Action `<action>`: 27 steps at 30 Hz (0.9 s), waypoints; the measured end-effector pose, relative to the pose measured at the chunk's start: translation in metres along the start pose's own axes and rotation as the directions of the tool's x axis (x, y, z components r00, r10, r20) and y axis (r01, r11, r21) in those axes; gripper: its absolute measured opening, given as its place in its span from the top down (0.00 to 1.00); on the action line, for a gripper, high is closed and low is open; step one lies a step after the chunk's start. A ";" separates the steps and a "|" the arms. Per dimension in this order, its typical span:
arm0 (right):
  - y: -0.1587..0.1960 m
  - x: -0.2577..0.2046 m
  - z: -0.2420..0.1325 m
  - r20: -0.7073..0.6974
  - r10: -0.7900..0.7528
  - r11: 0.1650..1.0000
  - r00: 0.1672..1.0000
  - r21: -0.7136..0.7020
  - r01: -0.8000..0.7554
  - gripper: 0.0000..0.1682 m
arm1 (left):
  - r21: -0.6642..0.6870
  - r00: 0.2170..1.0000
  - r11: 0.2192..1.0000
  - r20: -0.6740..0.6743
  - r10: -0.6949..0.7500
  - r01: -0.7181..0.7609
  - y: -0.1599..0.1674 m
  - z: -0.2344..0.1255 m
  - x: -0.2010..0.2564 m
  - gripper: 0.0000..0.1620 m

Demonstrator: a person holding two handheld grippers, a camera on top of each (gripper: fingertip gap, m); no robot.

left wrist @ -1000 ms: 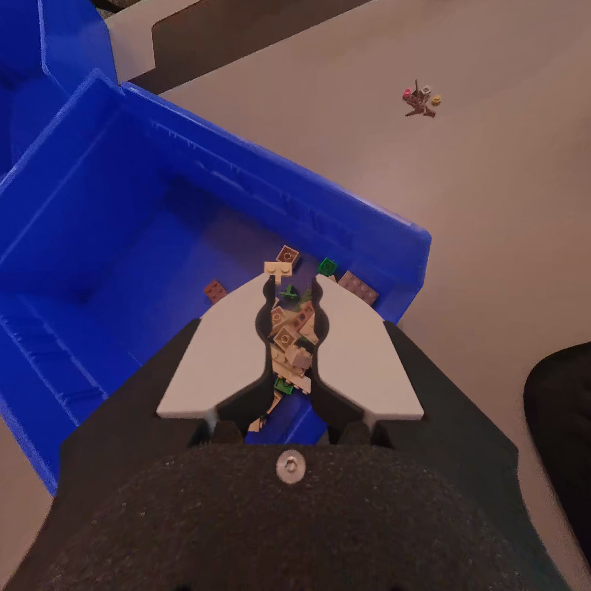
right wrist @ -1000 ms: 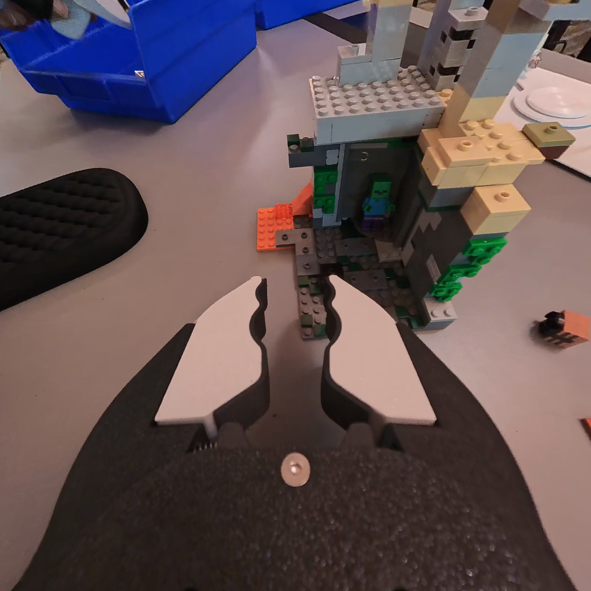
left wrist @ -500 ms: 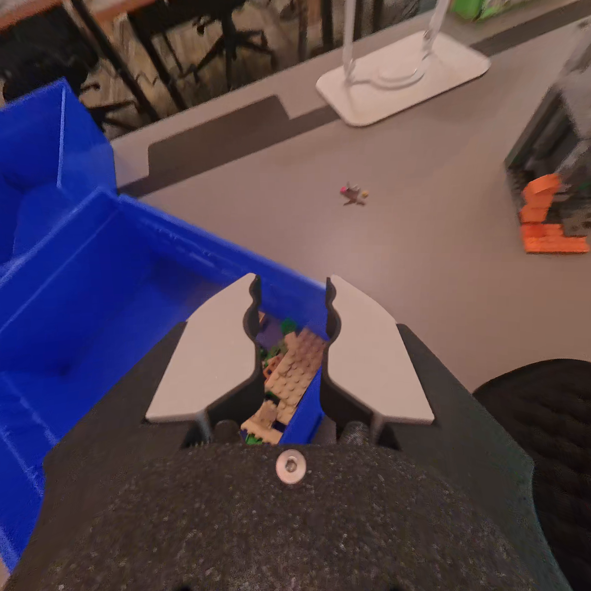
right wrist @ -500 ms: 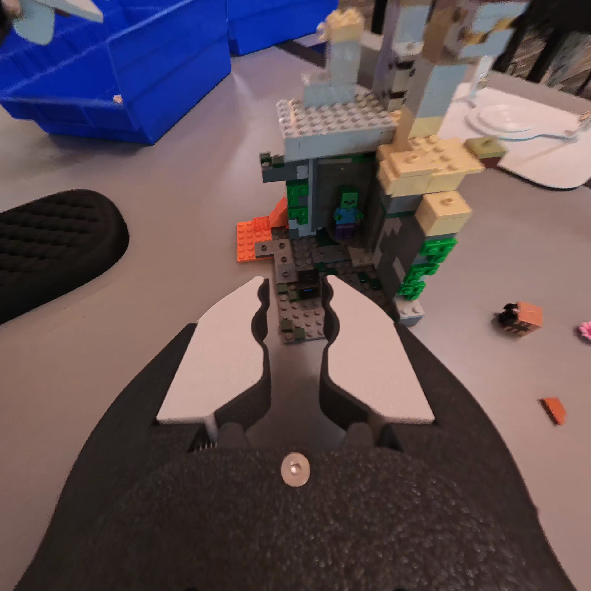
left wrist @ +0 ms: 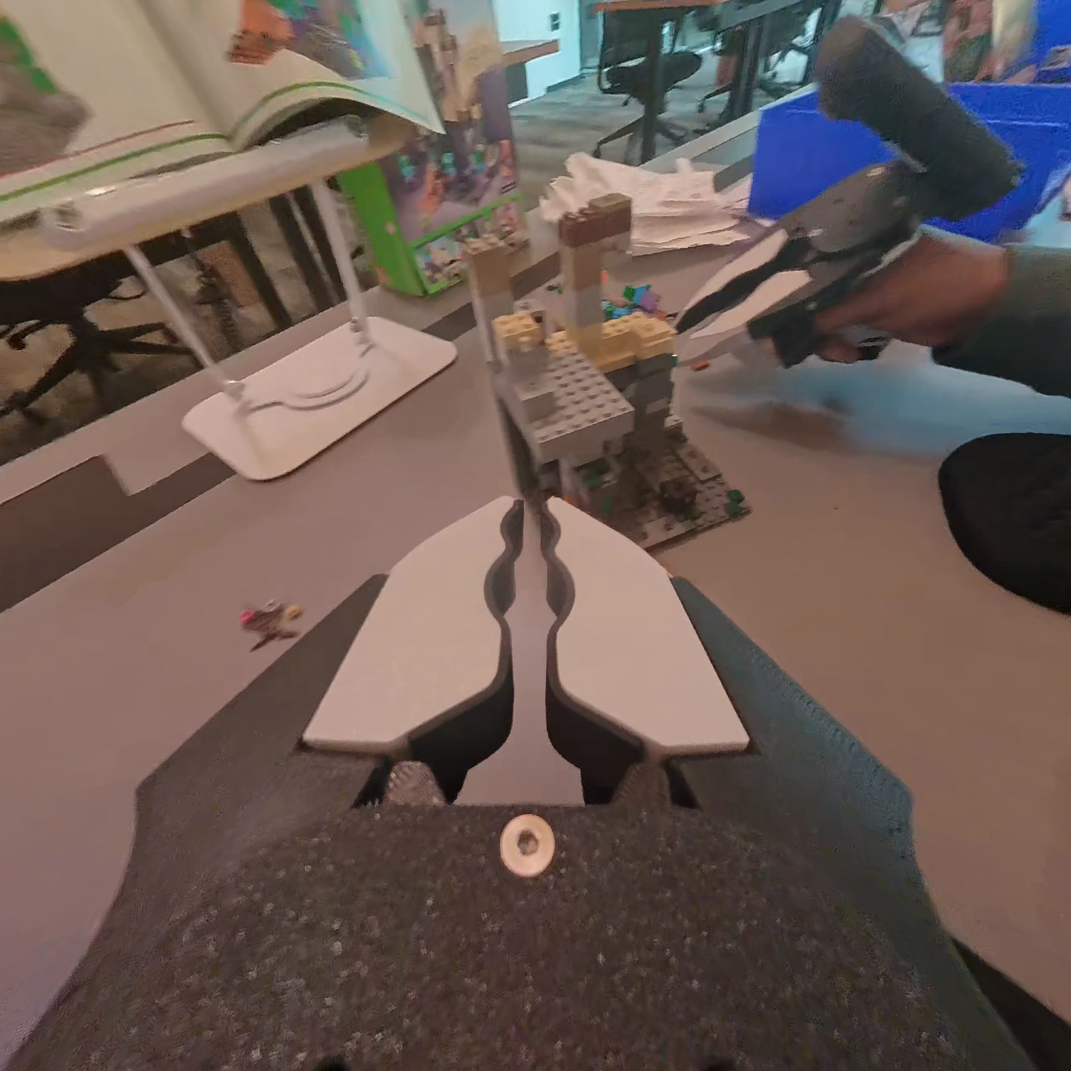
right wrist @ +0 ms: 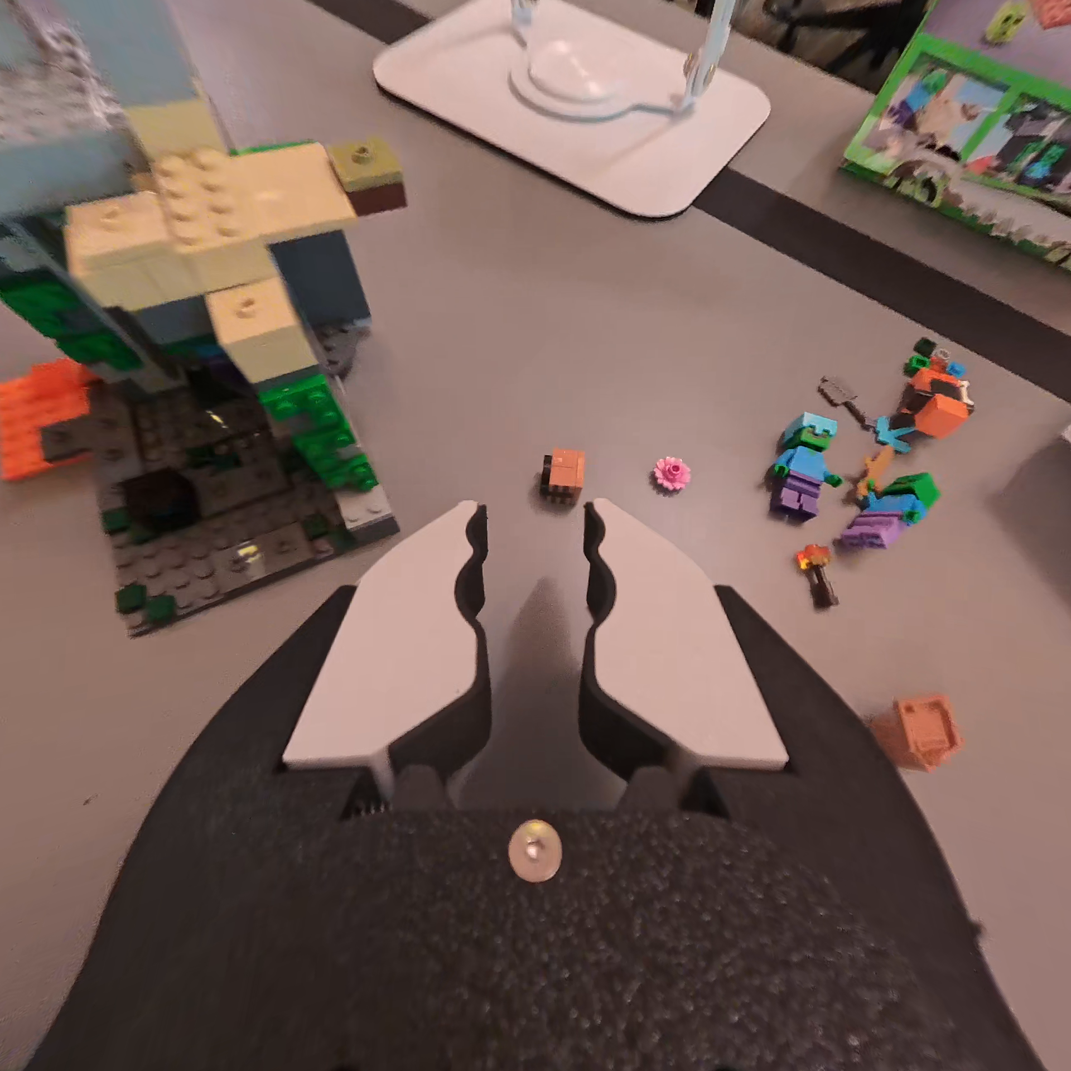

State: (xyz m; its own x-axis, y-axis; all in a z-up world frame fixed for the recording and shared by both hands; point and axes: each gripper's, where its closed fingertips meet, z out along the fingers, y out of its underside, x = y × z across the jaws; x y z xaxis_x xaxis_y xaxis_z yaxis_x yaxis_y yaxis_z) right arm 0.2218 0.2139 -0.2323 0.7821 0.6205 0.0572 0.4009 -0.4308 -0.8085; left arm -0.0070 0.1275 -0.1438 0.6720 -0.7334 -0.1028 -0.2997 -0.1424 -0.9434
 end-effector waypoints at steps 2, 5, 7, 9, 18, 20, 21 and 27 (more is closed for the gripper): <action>-0.001 0.003 0.011 -0.002 -0.021 0.999 1.000 -0.032 0.021 0.81 | 0.024 0.999 1.000 -0.053 -0.010 0.012 0.006 0.017 0.015 0.97; 0.001 0.006 0.027 -0.016 -0.055 0.994 0.998 -0.094 0.053 0.81 | 0.033 0.995 0.999 -0.101 -0.010 0.013 0.021 0.033 0.034 0.97; 0.005 0.011 0.035 -0.042 -0.083 0.987 0.996 -0.143 0.076 0.82 | -0.001 0.992 1.000 -0.121 0.021 -0.021 0.033 0.038 0.044 0.97; 0.004 0.014 0.037 -0.076 -0.139 0.981 0.987 -0.144 0.127 0.90 | -0.008 0.990 0.999 -0.133 0.052 -0.054 0.038 0.039 0.049 0.98; 0.031 0.010 -0.022 -0.201 -0.621 0.780 0.757 -0.258 0.571 0.90 | -0.042 0.977 0.993 -0.186 0.101 -0.111 0.049 0.043 0.063 0.98; 0.047 0.021 -0.040 -0.236 -0.659 0.744 0.714 -0.345 0.572 0.90 | -0.053 0.974 0.990 -0.190 0.120 -0.132 0.051 0.044 0.066 0.98; 0.056 0.024 -0.047 -0.236 -0.652 0.745 0.720 -0.373 0.552 0.90 | -0.056 0.973 0.988 -0.190 0.132 -0.145 0.052 0.044 0.067 0.98; 0.073 -0.015 -0.068 -0.058 -0.331 0.926 0.942 -0.214 0.312 0.85 | -0.075 0.966 0.979 -0.192 0.171 -0.188 0.056 0.046 0.070 0.97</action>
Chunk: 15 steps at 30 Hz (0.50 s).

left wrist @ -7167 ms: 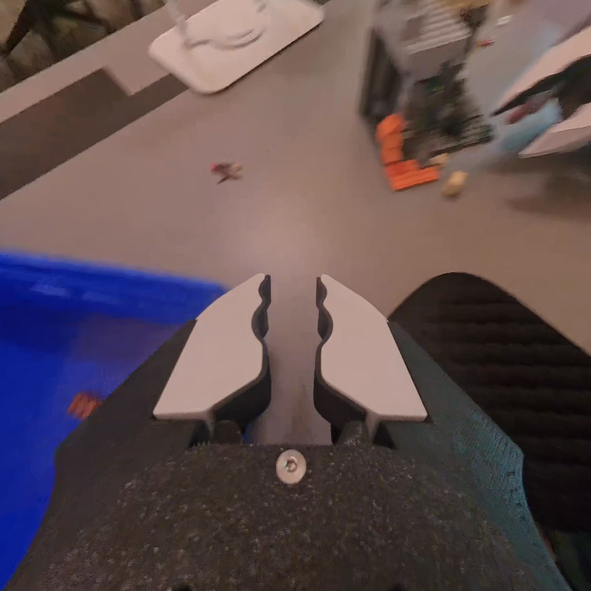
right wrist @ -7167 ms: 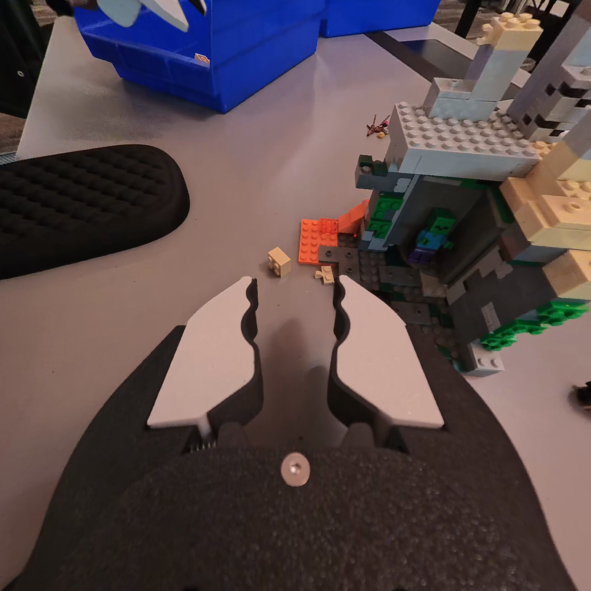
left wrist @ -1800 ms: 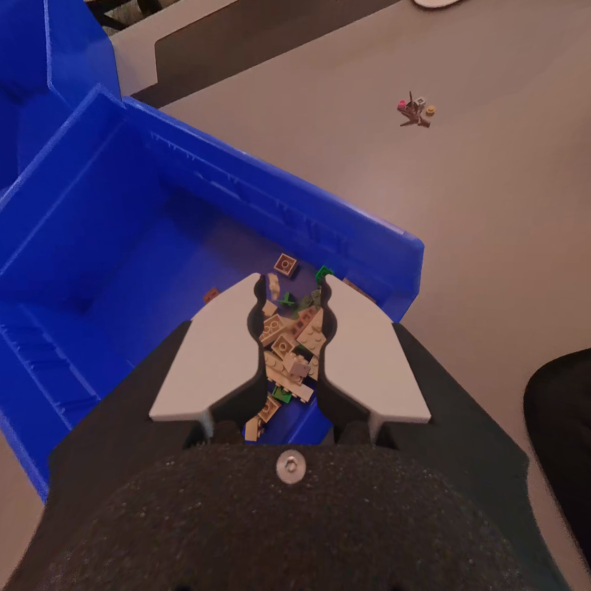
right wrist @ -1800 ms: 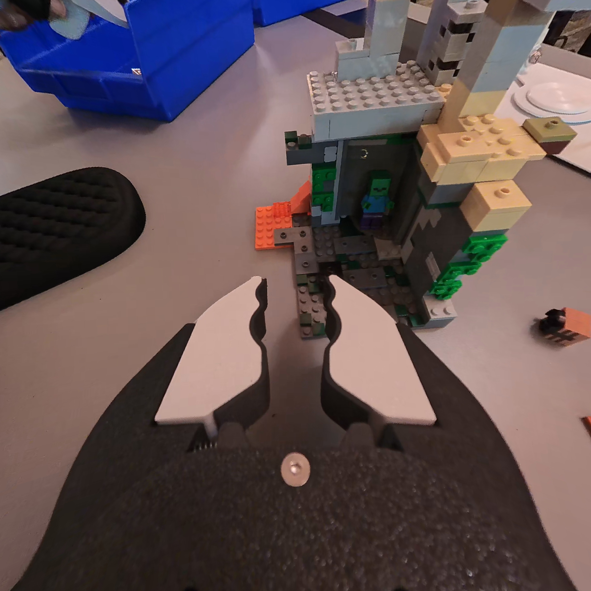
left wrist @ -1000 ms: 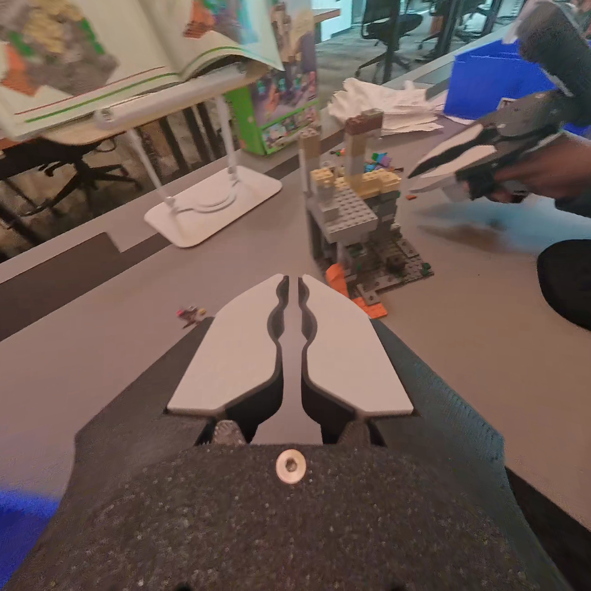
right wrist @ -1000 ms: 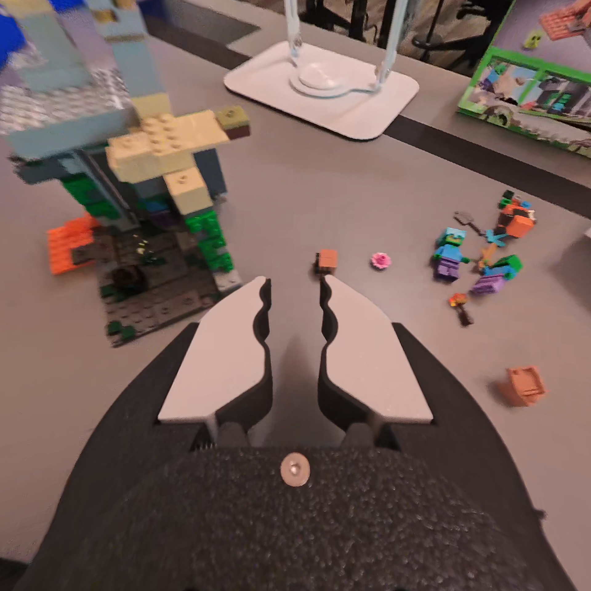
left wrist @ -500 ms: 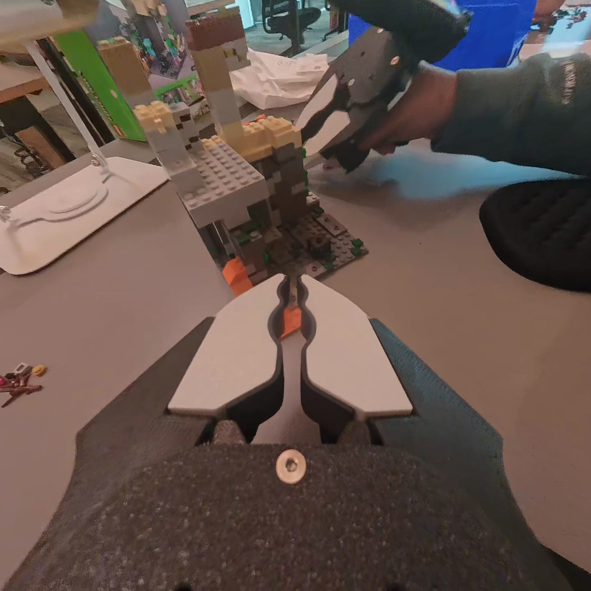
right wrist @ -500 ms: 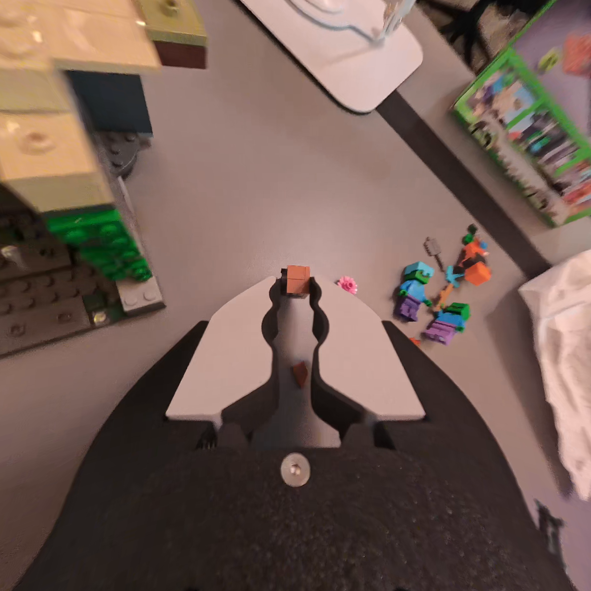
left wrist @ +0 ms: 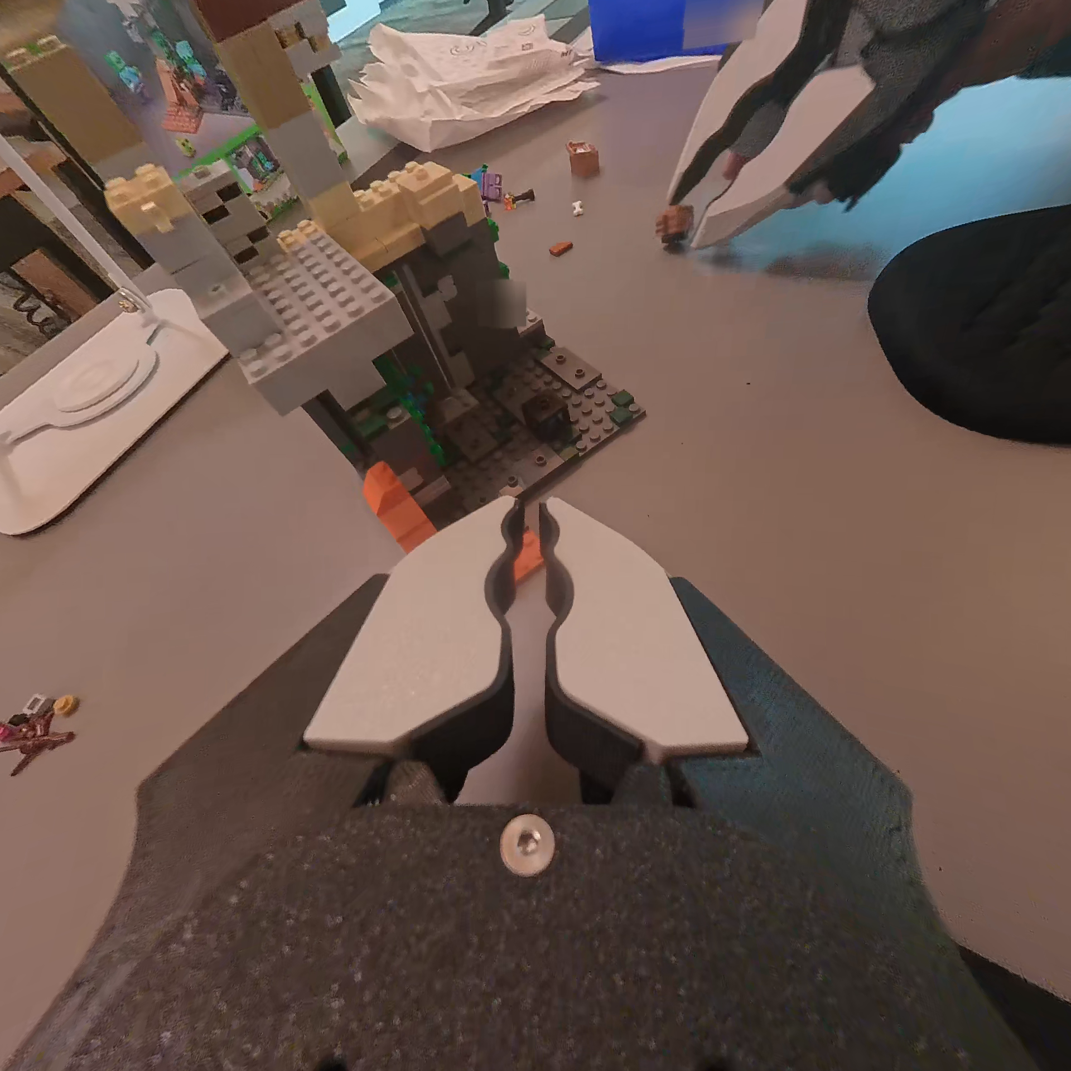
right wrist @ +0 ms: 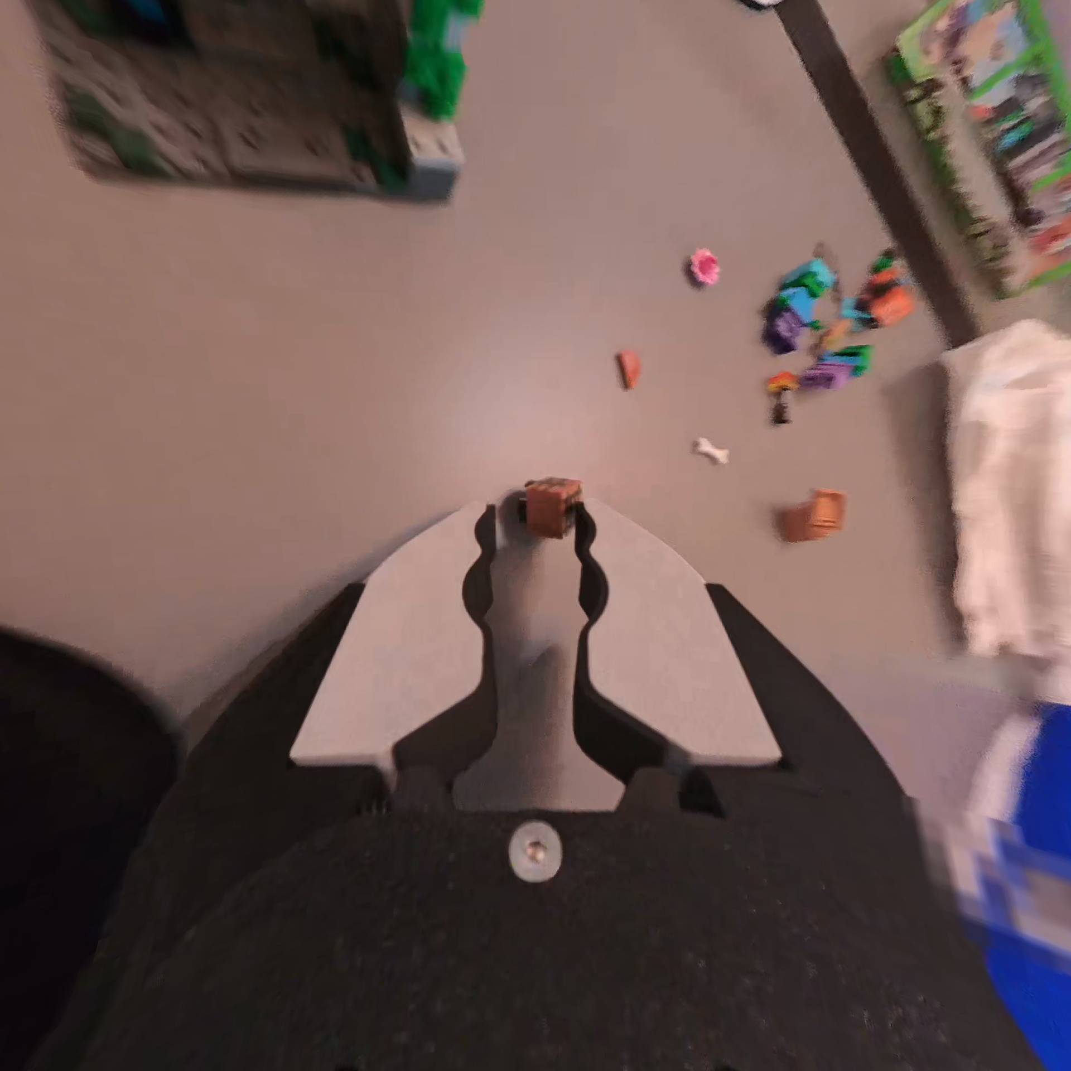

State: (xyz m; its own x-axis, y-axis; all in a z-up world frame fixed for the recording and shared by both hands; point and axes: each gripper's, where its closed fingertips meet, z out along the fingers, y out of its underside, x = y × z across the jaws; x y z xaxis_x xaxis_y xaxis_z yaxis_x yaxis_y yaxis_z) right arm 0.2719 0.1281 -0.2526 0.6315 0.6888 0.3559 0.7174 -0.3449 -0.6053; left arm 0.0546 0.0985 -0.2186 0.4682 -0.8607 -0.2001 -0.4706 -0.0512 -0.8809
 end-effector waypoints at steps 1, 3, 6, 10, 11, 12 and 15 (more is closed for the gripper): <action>-0.004 -0.007 -0.004 0.067 0.061 0.997 0.996 0.034 -0.063 0.83 | -0.002 1.000 1.000 -0.001 -0.001 0.001 0.000 0.000 0.000 0.97; -0.008 -0.012 -0.011 0.147 0.150 0.984 0.978 0.069 -0.161 0.81 | -0.003 1.000 1.000 -0.001 -0.005 0.005 0.001 0.000 0.000 0.97; -0.003 -0.004 -0.015 0.155 0.210 0.971 0.965 0.078 -0.224 0.81 | -0.004 1.000 1.000 -0.004 -0.009 0.009 0.001 0.001 0.000 0.97; 0.001 -0.007 -0.012 0.189 0.262 0.958 0.946 0.064 -0.278 0.80 | -0.012 1.000 1.000 -0.008 -0.007 0.007 0.003 0.002 0.000 0.97; -0.001 -0.010 -0.011 0.206 0.271 0.955 0.940 0.068 -0.290 0.80 | -0.013 1.000 1.000 -0.010 -0.006 0.006 0.003 0.002 0.001 0.97; -0.003 -0.013 -0.009 0.219 0.279 0.951 0.935 0.072 -0.300 0.80 | -0.015 1.000 1.000 -0.011 -0.005 0.005 0.003 0.002 0.001 0.97; -0.005 -0.003 0.001 0.150 0.301 0.946 0.942 0.075 -0.314 0.88 | -0.019 1.000 1.000 -0.010 -0.002 0.002 0.004 0.003 0.001 0.97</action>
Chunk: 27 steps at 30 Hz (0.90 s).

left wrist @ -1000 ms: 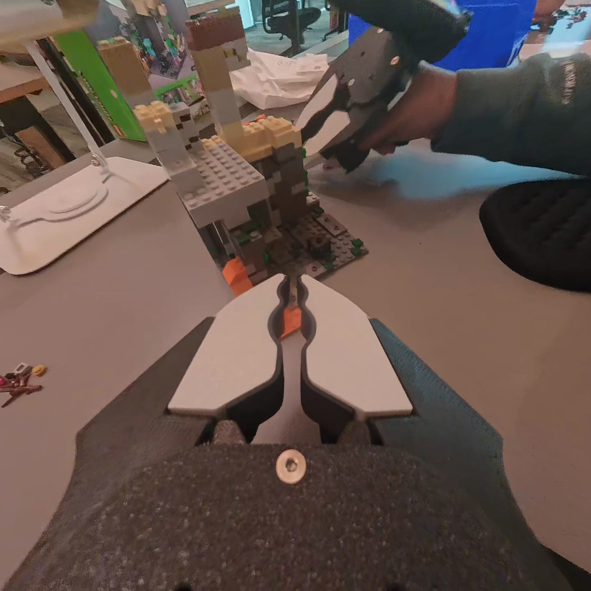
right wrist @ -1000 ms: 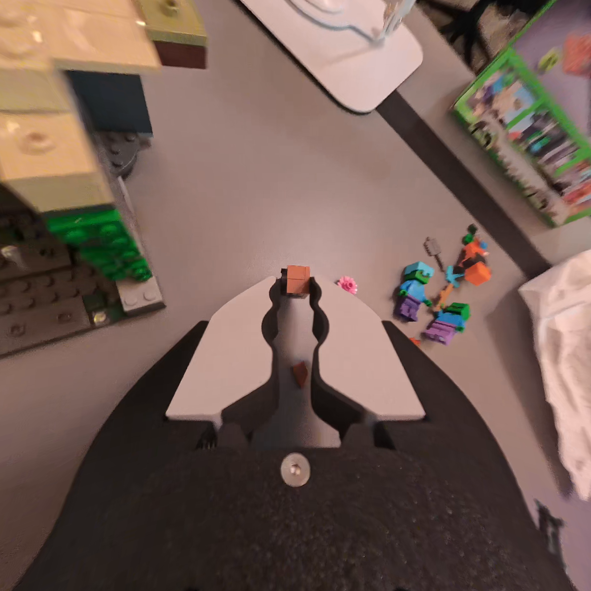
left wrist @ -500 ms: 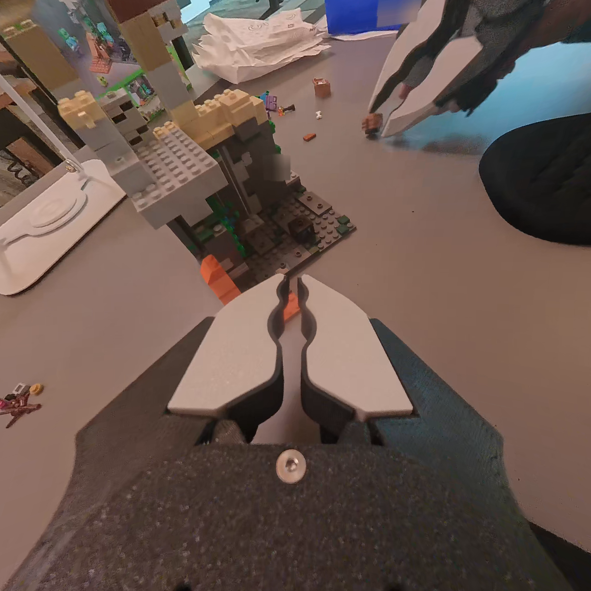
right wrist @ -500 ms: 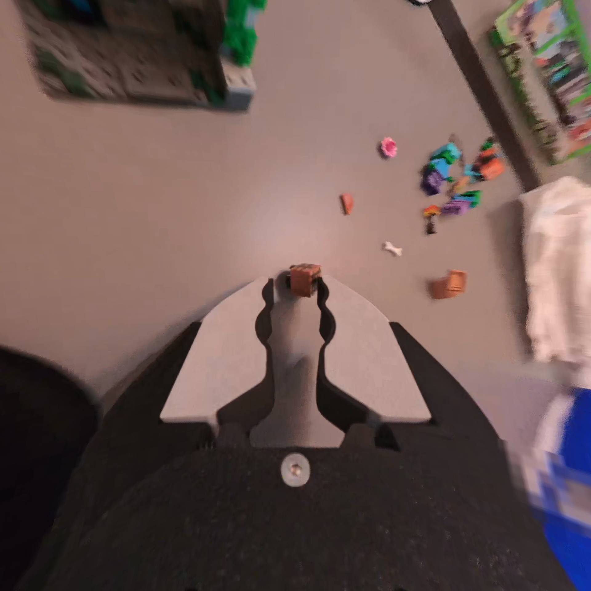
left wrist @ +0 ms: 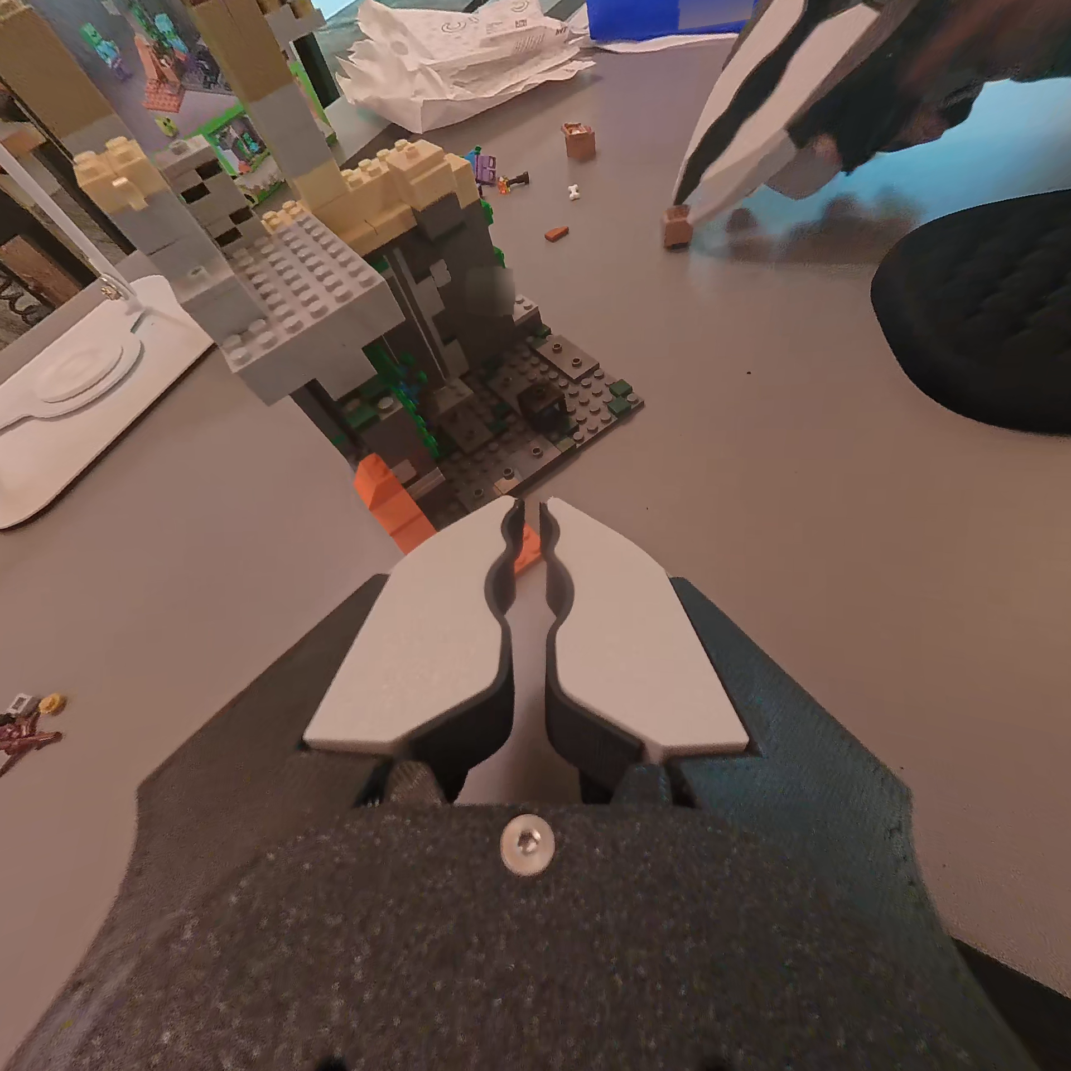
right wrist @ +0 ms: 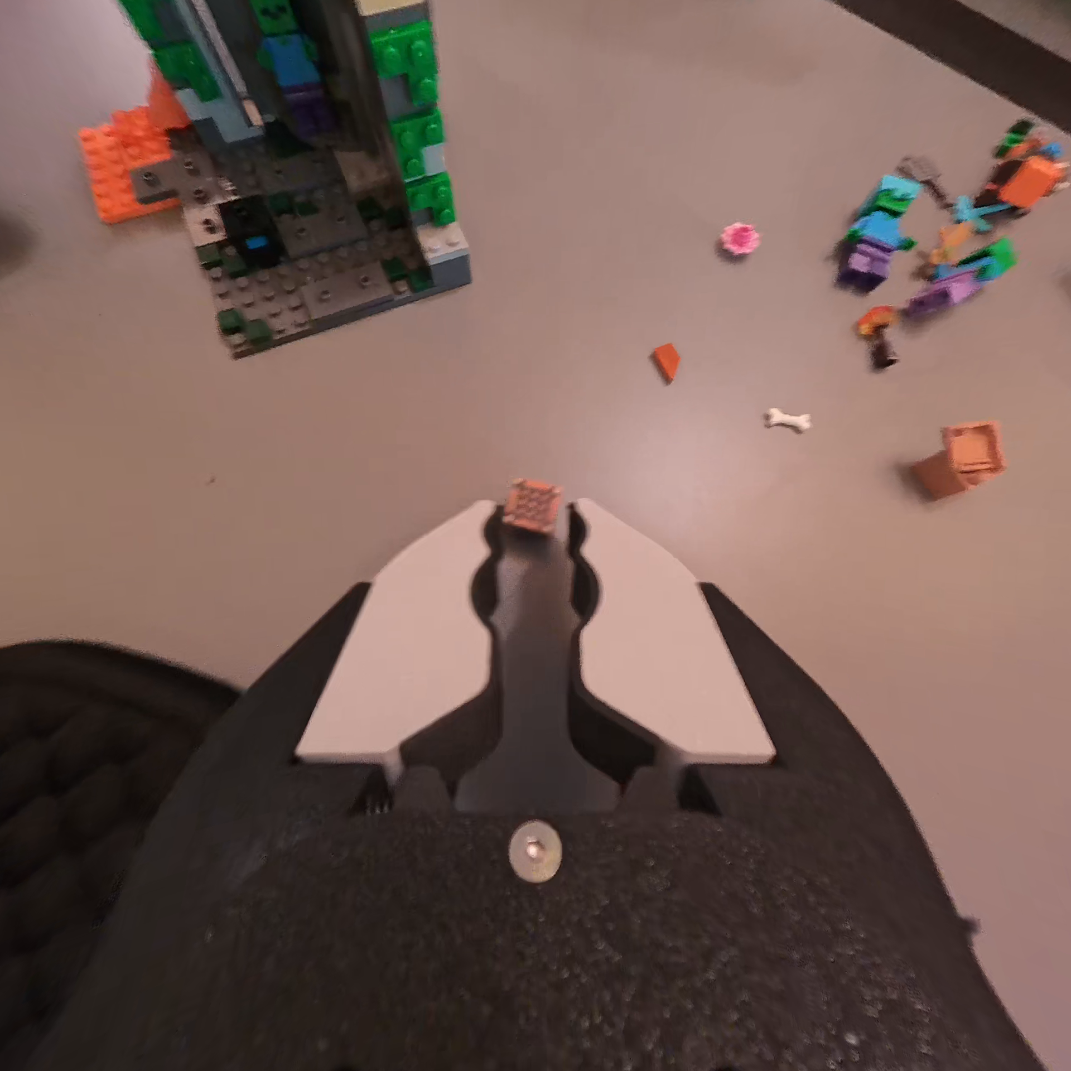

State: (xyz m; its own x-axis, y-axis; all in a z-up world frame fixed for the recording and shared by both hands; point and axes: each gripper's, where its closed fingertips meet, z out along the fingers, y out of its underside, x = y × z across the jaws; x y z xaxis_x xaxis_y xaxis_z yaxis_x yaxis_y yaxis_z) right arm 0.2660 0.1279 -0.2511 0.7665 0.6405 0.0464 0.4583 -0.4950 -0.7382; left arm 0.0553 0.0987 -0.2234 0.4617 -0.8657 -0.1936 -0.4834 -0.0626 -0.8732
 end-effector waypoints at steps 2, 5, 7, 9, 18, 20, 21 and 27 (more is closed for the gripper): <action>-0.003 0.019 0.004 -0.074 0.027 1.000 0.997 -0.003 -0.027 0.91 | 0.000 1.000 1.000 0.000 0.000 0.000 0.000 0.000 0.000 0.97; -0.007 0.068 0.008 -0.201 0.104 0.994 0.974 0.003 -0.106 0.91 | 0.000 1.000 1.000 -0.003 -0.002 0.002 0.000 0.000 0.000 0.97; -0.013 0.095 0.011 -0.250 0.128 0.991 0.960 0.010 -0.130 0.91 | -0.002 1.000 1.000 -0.005 -0.004 0.004 0.001 0.000 0.000 0.97; -0.018 0.114 0.017 -0.269 0.153 0.988 0.951 0.015 -0.155 0.90 | -0.002 1.000 1.000 -0.007 -0.005 0.005 0.001 0.000 0.000 0.97; -0.037 0.139 0.045 -0.290 0.168 0.985 0.942 0.003 -0.174 0.87 | -0.009 1.000 1.000 -0.013 -0.009 0.009 0.002 0.001 0.000 0.97; -0.046 0.139 0.039 -0.299 0.183 0.983 0.936 0.047 -0.177 0.82 | -0.006 1.000 1.000 -0.012 -0.007 0.007 0.002 0.001 0.000 0.97; -0.051 0.138 0.033 -0.302 0.188 0.982 0.935 0.074 -0.173 0.82 | -0.004 1.000 1.000 -0.012 -0.007 0.007 0.002 0.001 0.000 0.97; -0.038 0.101 0.020 -0.189 0.192 0.981 0.963 0.043 -0.187 0.84 | -0.012 1.000 1.000 -0.019 0.002 -0.003 0.003 0.002 0.002 0.97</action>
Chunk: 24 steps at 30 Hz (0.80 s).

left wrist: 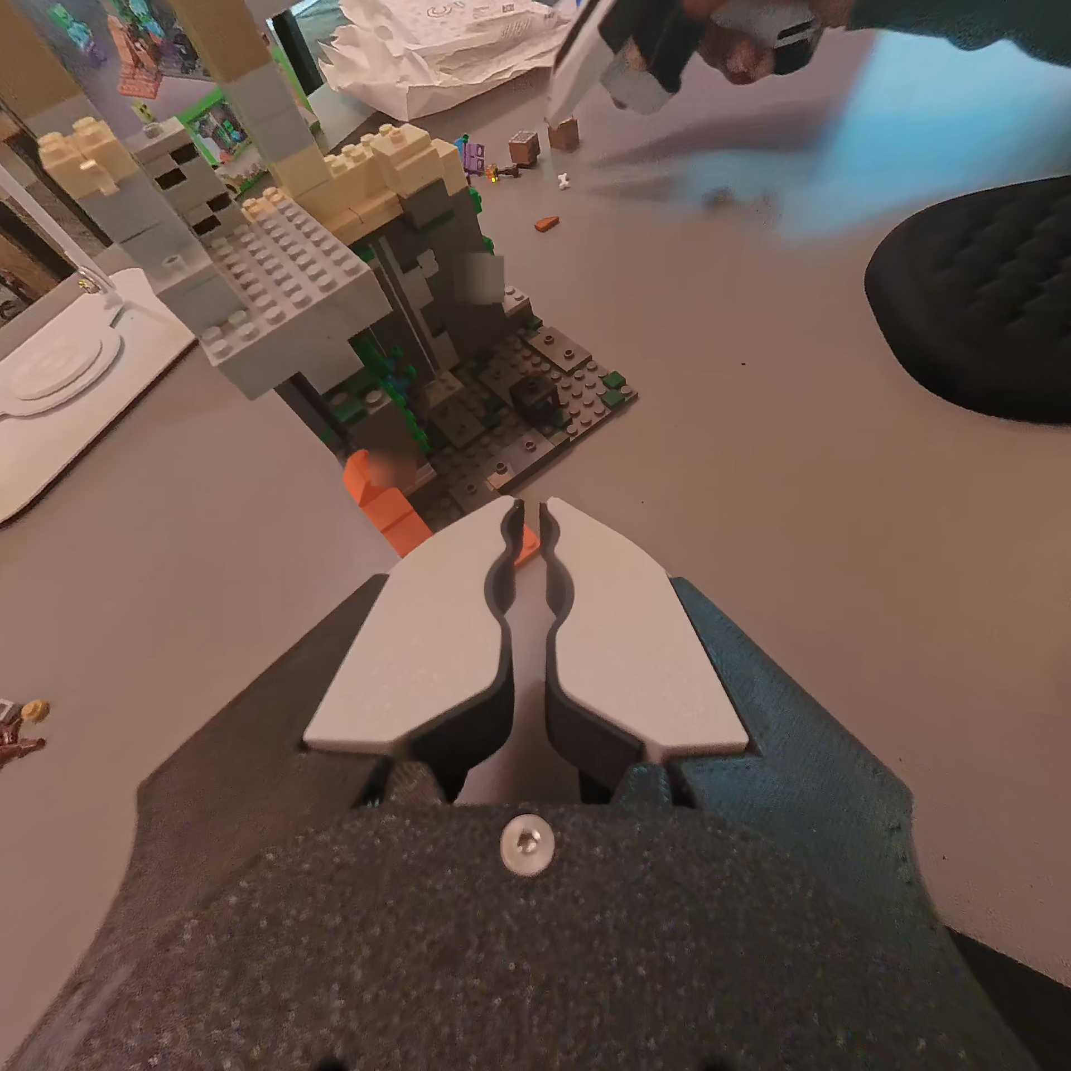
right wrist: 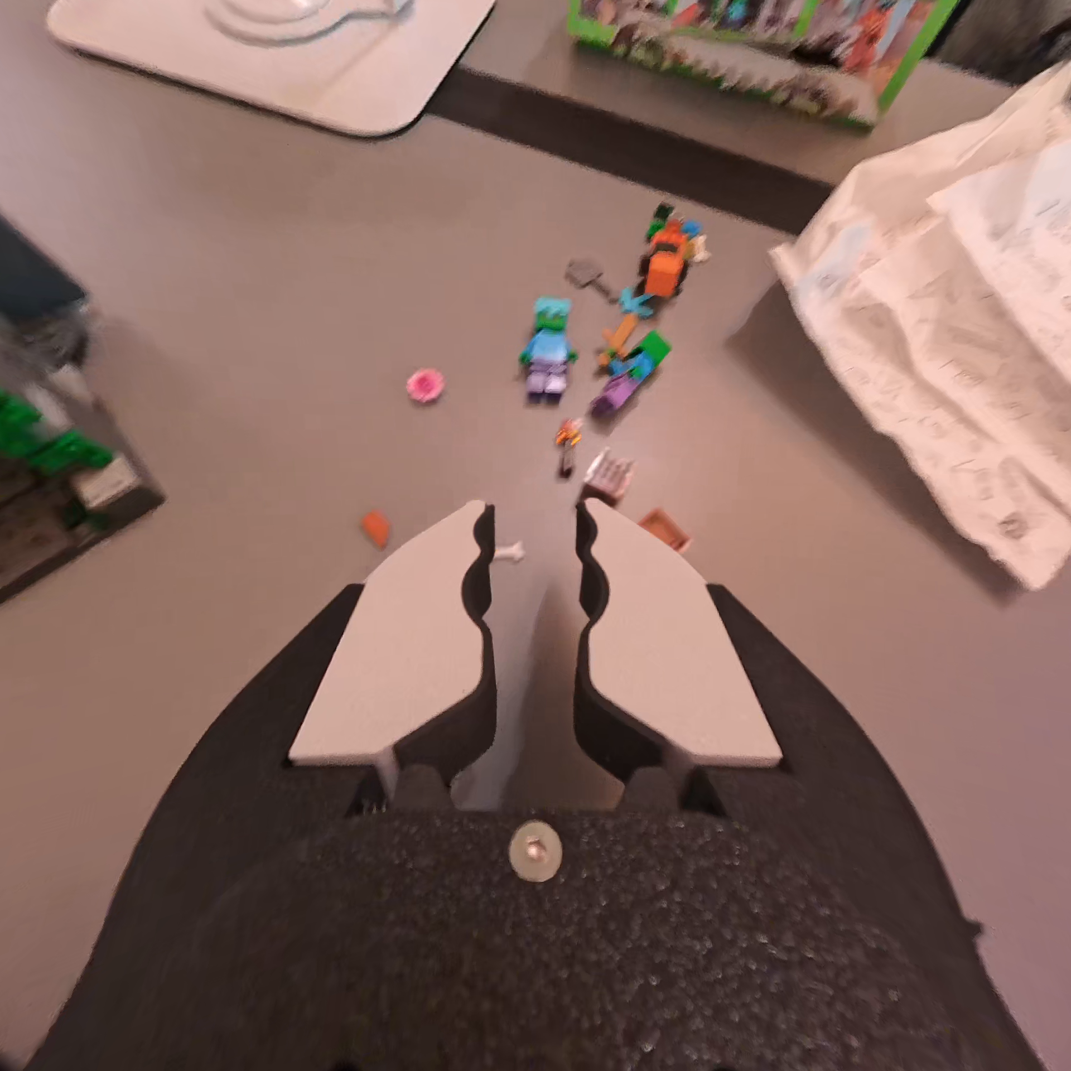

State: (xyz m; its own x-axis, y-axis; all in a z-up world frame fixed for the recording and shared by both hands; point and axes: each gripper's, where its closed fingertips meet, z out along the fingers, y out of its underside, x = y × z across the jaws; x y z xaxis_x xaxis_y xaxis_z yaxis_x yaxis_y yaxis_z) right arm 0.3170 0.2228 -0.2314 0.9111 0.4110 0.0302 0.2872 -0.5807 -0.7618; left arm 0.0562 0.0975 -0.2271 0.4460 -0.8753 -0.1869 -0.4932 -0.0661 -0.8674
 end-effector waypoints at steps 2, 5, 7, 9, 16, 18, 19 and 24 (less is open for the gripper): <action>0.013 -0.017 -0.003 0.038 -0.008 0.999 0.999 -0.032 0.009 0.85 | -0.006 1.000 1.000 0.000 0.009 -0.009 0.001 0.000 0.001 0.97; 0.021 -0.038 -0.003 0.054 -0.031 0.998 0.998 -0.047 0.034 0.86 | -0.013 1.000 1.000 -0.001 0.015 -0.015 0.001 0.001 0.001 0.97; 0.019 -0.054 0.000 0.082 -0.047 0.998 0.996 -0.037 0.050 0.86 | -0.014 1.000 1.000 -0.001 0.014 -0.014 0.002 0.001 0.001 0.97; 0.016 -0.061 0.005 0.071 -0.080 0.995 0.994 -0.046 0.083 0.86 | -0.010 1.000 1.000 0.003 0.012 -0.012 0.001 0.001 0.001 0.97; 0.014 -0.052 0.027 0.041 -0.138 0.980 0.990 -0.140 0.143 0.94 | 0.008 1.000 1.000 0.009 0.001 -0.001 -0.001 -0.001 -0.001 0.97; 0.014 -0.053 0.029 0.072 -0.161 0.969 0.984 -0.175 0.172 1.00 | 0.005 1.000 1.000 0.007 0.005 -0.005 0.000 -0.001 0.000 0.97; 0.013 -0.052 0.030 0.080 -0.174 0.964 0.981 -0.191 0.186 1.00 | 0.003 1.000 1.000 0.006 0.009 -0.009 0.000 -0.001 0.000 0.97; -0.012 -0.032 0.035 0.060 -0.214 0.959 0.975 -0.175 0.221 1.00 | -0.004 1.000 1.000 0.005 0.020 -0.020 0.001 0.000 0.001 0.97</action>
State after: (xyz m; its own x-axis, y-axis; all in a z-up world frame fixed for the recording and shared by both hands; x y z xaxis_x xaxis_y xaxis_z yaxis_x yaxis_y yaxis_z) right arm 0.2739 0.2407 -0.2460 0.8092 0.5670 0.1537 0.5288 -0.5890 -0.6112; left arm 0.0564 0.0964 -0.2278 0.4399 -0.8739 -0.2068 -0.5051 -0.0504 -0.8616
